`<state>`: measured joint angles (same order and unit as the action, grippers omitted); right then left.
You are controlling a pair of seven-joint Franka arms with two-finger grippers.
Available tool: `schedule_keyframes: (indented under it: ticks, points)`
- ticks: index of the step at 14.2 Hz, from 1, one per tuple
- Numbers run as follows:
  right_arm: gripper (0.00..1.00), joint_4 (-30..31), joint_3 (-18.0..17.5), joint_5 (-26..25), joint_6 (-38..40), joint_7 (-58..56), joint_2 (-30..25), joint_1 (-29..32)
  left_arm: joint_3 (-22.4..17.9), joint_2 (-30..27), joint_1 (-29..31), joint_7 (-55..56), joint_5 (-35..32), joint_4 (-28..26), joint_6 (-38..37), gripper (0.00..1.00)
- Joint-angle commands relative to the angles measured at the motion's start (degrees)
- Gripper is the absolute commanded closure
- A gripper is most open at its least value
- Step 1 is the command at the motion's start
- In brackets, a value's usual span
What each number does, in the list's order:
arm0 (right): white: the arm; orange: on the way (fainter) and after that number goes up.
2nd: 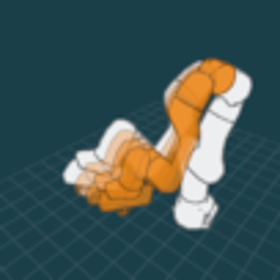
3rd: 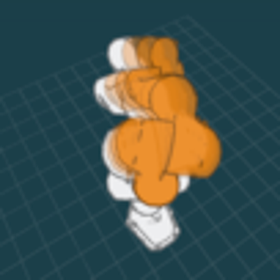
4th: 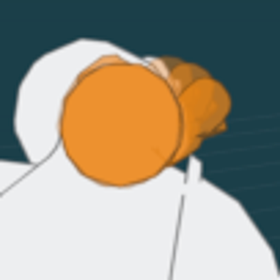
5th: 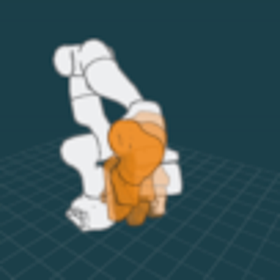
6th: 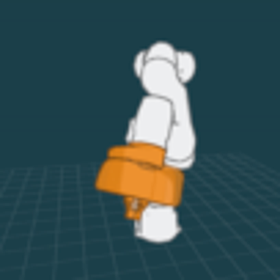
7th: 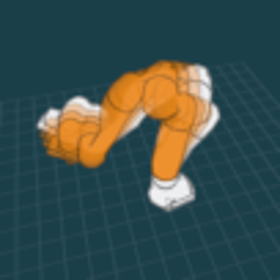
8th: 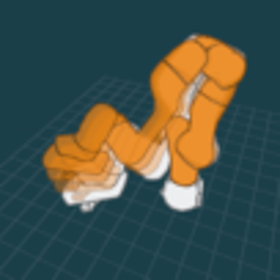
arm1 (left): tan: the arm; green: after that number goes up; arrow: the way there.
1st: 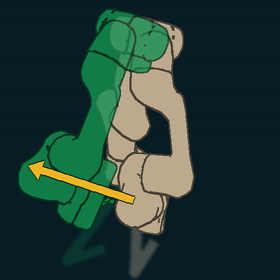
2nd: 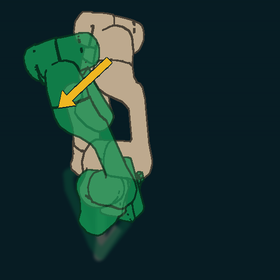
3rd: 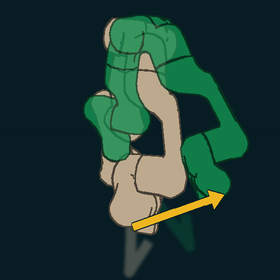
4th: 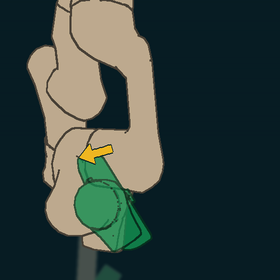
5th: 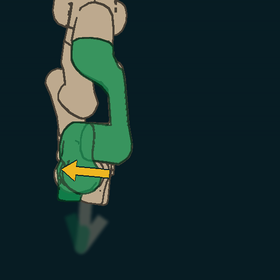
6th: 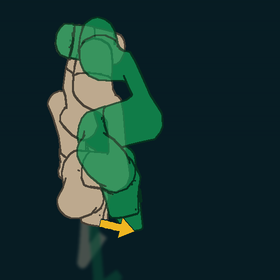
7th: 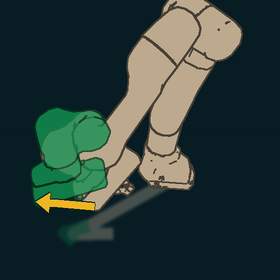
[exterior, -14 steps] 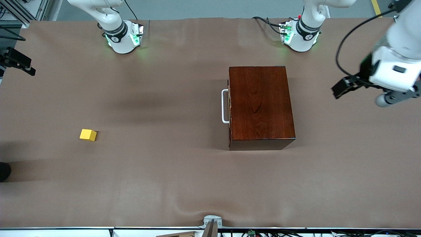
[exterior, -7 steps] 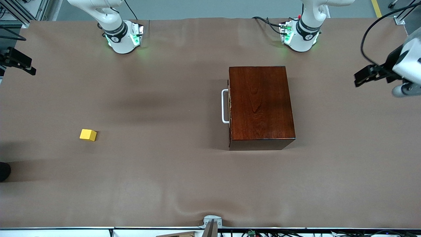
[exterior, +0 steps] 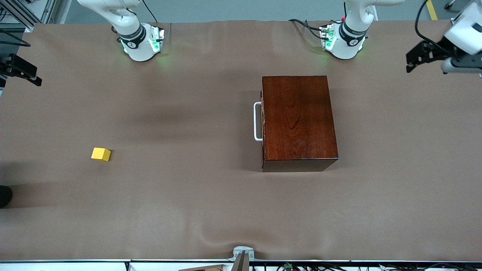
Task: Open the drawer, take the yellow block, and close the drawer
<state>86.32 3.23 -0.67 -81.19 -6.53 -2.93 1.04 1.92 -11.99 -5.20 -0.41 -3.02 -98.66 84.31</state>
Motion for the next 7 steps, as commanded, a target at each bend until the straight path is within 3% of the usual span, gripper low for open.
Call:
schedule_keyframes:
  ticks: [1,7]
  points:
    - [0.0,1.5,-0.1,-0.8,-0.5,-0.5,-1.5,-0.2,0.8,-1.7,1.2,-1.1,0.6,-0.3,0.8,0.0]
    - [0.0,1.6,-0.1,-0.6,-0.5,-0.5,-1.5,-0.1,0.0,-0.4,1.2,-0.3,3.2,2.7,0.8,0.0]
